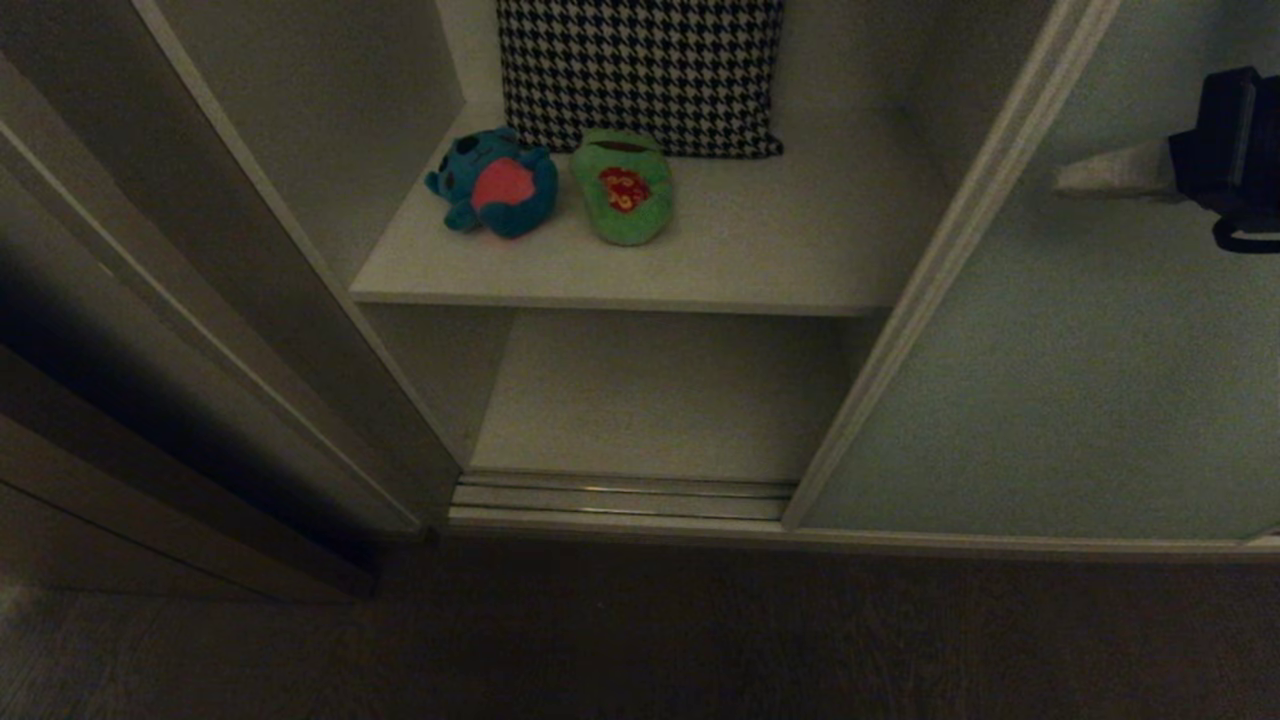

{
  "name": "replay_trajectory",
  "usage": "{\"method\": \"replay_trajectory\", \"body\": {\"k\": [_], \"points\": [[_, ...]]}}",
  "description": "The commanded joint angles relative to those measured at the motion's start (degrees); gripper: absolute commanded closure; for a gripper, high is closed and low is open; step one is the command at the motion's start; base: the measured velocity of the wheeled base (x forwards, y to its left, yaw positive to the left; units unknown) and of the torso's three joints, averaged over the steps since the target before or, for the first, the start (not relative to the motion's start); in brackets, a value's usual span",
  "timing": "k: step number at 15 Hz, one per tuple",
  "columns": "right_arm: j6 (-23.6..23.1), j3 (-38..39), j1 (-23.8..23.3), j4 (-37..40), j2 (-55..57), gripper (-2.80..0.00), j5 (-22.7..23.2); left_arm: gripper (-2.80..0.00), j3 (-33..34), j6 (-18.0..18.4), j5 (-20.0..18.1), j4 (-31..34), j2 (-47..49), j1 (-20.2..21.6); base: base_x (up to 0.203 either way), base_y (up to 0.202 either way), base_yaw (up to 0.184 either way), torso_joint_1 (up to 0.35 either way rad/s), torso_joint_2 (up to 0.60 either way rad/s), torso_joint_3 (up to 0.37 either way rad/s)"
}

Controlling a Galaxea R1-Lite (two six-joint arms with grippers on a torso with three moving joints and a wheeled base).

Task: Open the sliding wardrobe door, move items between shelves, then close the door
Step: Close the door

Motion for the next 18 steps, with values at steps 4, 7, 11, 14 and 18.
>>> {"method": "replay_trajectory", "body": {"k": [4, 7, 11, 14, 18], "points": [[-0.69, 3.93, 5.11, 0.17, -5.03, 0.00, -0.06, 0.00, 0.02, 0.02, 0.00, 0.02, 0.09, 0.03, 0.000, 0.000, 0.000, 0.000, 0.00, 0.000], [-7.35, 6.93, 5.73, -1.75, -8.04, 0.00, -0.02, 0.00, -0.05, -0.02, 0.00, 0.02, 0.09, 0.03, 0.000, 0.000, 0.000, 0.000, 0.00, 0.000], [-18.29, 13.79, 9.53, -21.76, -8.14, 0.00, -1.64, 0.00, 0.02, 0.02, 0.00, 0.02, 0.09, 0.03, 0.000, 0.000, 0.000, 0.000, 0.00, 0.000], [-19.07, 14.45, 18.30, -33.33, -3.00, 0.00, -13.60, 0.00, 0.02, 0.02, 0.00, 0.02, 0.09, 0.03, 0.000, 0.000, 0.000, 0.000, 0.00, 0.000], [-18.70, 12.79, 19.61, -36.06, 0.11, 0.00, -17.22, 0.00, 0.02, 0.02, 0.00, 0.02, 0.09, 0.03, 0.000, 0.000, 0.000, 0.000, 0.00, 0.000]]}}
